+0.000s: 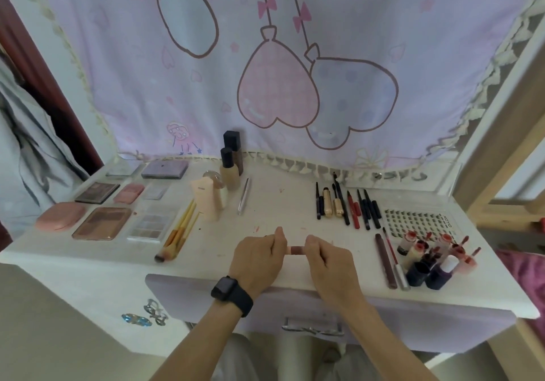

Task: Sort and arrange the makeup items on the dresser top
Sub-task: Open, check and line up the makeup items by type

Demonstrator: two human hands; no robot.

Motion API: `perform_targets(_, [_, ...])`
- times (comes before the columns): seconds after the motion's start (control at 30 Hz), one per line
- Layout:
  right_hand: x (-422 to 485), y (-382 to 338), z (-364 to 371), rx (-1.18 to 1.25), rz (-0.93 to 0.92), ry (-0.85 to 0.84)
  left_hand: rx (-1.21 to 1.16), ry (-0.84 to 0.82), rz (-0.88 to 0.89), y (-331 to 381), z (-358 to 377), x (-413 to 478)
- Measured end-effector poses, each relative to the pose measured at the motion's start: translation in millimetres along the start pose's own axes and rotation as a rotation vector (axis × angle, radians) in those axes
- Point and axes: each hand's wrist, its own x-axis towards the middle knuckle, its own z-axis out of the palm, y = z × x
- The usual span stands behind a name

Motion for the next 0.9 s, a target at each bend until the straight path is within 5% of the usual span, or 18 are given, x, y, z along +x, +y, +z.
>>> perform_targets(0.3, [-1.1, 5.4, -0.3, 0.042, -0.037, -0.02, -0.032, 0.065, -0.054, -3.2, 4.0, -1.0])
perform_targets(0.63, [7.4, -7.4, -9.4, -0.01, 0.158, -0.06, 0.026, 0.065, -0.075, -0.2, 2.4, -2.4])
perform_targets(0.9, [5.6, -5.1, -17.7, 0.224, 0.133, -0.08, 0.039, 0.068, -0.089, -2.2, 3.1, -1.0])
